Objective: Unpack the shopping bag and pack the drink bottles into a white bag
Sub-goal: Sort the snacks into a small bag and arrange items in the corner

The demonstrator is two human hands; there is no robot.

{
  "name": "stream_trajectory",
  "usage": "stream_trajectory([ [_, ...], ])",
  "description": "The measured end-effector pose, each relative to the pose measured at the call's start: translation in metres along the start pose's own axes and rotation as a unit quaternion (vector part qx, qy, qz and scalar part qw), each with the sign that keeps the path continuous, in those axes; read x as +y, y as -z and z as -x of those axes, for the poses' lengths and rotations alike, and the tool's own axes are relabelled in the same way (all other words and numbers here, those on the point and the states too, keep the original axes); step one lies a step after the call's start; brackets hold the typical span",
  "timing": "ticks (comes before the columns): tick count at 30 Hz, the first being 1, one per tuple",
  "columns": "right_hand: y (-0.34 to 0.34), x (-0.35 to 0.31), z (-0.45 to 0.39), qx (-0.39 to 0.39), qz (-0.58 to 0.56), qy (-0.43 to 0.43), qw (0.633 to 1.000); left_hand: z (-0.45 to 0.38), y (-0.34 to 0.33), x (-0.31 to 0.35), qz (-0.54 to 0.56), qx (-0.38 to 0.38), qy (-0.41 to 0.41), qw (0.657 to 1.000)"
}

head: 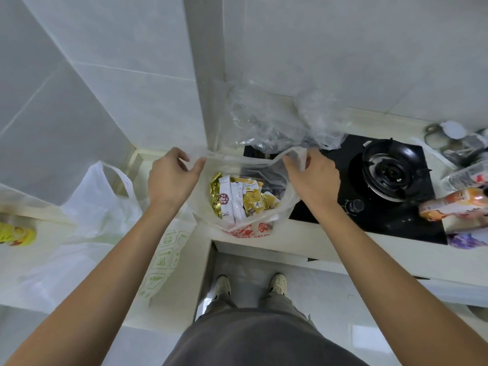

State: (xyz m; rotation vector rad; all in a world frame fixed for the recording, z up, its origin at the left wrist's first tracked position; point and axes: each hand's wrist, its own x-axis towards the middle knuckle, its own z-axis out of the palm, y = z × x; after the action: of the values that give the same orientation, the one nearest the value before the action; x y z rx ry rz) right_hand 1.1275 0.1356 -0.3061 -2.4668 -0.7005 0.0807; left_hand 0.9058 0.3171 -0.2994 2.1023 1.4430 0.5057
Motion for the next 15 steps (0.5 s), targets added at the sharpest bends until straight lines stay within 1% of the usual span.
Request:
stream_trajectory([
  [2, 0.010, 0.001, 0.004, 0.021, 0.016, 0.021, 0.999, 0.004, 0.006, 0.005, -0.020, 0.040, -0.047, 0.998],
  [4, 0.020, 0.005, 0.008, 0.044, 0.026, 0.047, 0.998, 0.007, 0.010, 0.013, -0.037, 0.064, -0.136, 0.988],
  [5, 0.025, 0.008, 0.010, 0.057, 0.034, 0.064, 0.996, 0.007, 0.010, 0.021, -0.036, 0.062, -0.181, 0.981],
  [8, 0.046, 0.023, 0.015, 0.082, 0.085, 0.107, 0.987, 0.010, -0.001, 0.057, -0.039, 0.034, -0.303, 0.952],
  [10, 0.063, 0.039, 0.016, 0.091, 0.125, 0.113, 0.981, 0.019, -0.015, 0.090, -0.055, 0.013, -0.362, 0.931],
  [15, 0.118, 0.106, 0.025, 0.108, 0.164, 0.077, 0.977, 0.063, -0.063, 0.175, -0.066, -0.044, -0.439, 0.895],
])
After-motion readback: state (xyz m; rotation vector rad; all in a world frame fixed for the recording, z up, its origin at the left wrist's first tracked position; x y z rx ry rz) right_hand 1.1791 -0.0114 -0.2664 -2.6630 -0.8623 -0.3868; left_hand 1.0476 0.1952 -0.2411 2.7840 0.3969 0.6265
